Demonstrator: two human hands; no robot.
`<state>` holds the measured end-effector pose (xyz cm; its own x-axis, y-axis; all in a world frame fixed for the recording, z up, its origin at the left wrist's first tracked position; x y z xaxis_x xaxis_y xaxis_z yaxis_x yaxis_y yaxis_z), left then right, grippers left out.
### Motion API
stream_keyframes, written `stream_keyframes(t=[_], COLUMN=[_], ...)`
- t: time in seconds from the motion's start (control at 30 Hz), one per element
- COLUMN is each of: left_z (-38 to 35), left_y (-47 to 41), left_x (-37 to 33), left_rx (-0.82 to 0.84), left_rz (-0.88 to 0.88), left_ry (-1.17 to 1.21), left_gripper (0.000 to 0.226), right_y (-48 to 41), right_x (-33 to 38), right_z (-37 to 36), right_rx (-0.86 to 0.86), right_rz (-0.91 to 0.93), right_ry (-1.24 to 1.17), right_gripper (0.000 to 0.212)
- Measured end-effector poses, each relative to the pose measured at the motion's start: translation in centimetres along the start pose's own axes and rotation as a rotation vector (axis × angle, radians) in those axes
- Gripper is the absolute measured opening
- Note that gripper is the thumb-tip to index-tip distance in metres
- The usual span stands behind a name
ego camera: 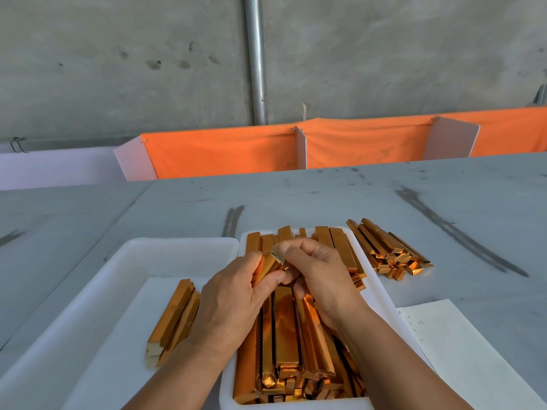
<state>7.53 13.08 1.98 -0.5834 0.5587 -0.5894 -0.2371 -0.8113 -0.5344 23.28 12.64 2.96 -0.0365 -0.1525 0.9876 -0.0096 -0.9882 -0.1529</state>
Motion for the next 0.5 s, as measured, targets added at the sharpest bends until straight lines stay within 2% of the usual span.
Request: stream_keyframes(t=[0.27, 0.5], left_z=[-0.06, -0.13], left_y=[0.01, -0.04], left_x=[0.02, -0.04], left_rx=[0.025, 0.022], left_rz=[-0.023, -0.031], left_ry=[-0.036, -0.024], left_gripper=[0.035, 0.048], right_y=[0.09, -0.08], right_x=[-0.01, 0.0], right_z=[-0.19, -0.12], right_rx=[-0.012, -0.054], right_rz=[0.028, 0.038], right_ry=[0.038, 0.047], right_gripper=[0.01, 0.009])
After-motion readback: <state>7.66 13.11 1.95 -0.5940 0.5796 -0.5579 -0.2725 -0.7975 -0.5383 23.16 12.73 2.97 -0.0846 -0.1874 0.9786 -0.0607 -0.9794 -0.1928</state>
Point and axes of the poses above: each hand's wrist, its own y-axis away from the middle knuckle, its own z-axis out of the back of the hand, x = y × z, the point moved 1 cm from there along -y, towards the middle knuckle, and after that the axes turned 9 degrees about y, right-handed, at the moved point
